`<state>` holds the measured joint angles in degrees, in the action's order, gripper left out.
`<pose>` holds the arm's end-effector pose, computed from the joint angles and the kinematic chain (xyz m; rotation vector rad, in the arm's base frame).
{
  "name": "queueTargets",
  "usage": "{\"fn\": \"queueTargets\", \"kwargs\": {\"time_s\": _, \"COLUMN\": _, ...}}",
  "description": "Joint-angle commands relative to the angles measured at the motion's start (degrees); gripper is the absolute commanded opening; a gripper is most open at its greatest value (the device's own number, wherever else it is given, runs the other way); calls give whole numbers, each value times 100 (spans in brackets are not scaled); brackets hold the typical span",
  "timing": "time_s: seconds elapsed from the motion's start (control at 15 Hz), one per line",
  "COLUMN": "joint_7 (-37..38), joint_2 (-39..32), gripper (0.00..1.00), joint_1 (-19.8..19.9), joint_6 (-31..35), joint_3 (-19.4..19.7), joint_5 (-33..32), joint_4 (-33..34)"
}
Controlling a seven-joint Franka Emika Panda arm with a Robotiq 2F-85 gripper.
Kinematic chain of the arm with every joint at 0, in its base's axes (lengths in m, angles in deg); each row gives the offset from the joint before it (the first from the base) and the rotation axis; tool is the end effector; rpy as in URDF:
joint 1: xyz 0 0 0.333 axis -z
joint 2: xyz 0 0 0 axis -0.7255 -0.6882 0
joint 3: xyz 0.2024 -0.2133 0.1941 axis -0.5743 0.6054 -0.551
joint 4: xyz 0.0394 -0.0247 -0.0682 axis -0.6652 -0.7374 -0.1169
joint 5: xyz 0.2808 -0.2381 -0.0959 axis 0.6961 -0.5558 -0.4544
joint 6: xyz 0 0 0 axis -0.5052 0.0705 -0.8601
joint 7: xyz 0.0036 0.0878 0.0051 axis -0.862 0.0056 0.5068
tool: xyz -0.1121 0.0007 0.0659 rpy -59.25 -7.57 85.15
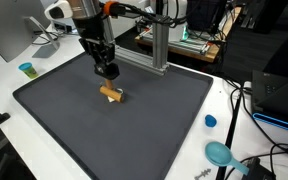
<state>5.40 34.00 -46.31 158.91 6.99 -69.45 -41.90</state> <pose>0.6499 0.0068 0.3489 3.1190 0.0413 -0.0001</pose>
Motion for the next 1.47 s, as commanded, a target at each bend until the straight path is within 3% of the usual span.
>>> {"fn": "queueTargets", "kwargs": {"time_s": 0.0, "joint_7": -169, "joint_2": -230, "gripper": 21, "joint_1": 7, "joint_6": -523, "joint_3": 18, "joint_5": 53, "joint_4": 212}}
{"fn": "queueTargets", "kwargs": {"time_s": 0.27, "joint_7": -243, "joint_2": -657, "gripper": 21, "joint_1": 40, "joint_6": -489, "joint_3": 25, "joint_5": 83, "joint_4": 567}}
{"fn": "queueTargets", "kwargs": {"time_s": 0.6, "joint_7": -956, "joint_2": -1078, "gripper": 21, "joint_1": 255, "joint_6": -1618, "joint_3": -122, "joint_5": 511, "joint_4": 1249}}
{"fn": "queueTargets", "kwargs": {"time_s": 0.87, "joint_7": -1050, "joint_2": -1307, "gripper": 21, "joint_1": 268, "joint_6": -2227, "joint_3": -98, "joint_5": 500, "joint_4": 1560}}
{"fn": "queueTargets", "kwargs": {"time_s": 1.07, "joint_7": -1178, "joint_2": -980, "gripper": 21, "joint_1": 208, "joint_6": -2337, "joint_3": -85, "joint_5": 295, "joint_4": 1373}}
{"fn": "queueTargets", "kwargs": {"time_s": 1.4, "joint_7": -2195, "joint_2": 22, "gripper": 21, "joint_1": 11, "joint_6": -2365, "joint_3": -161, "joint_5": -552, "joint_4": 819}}
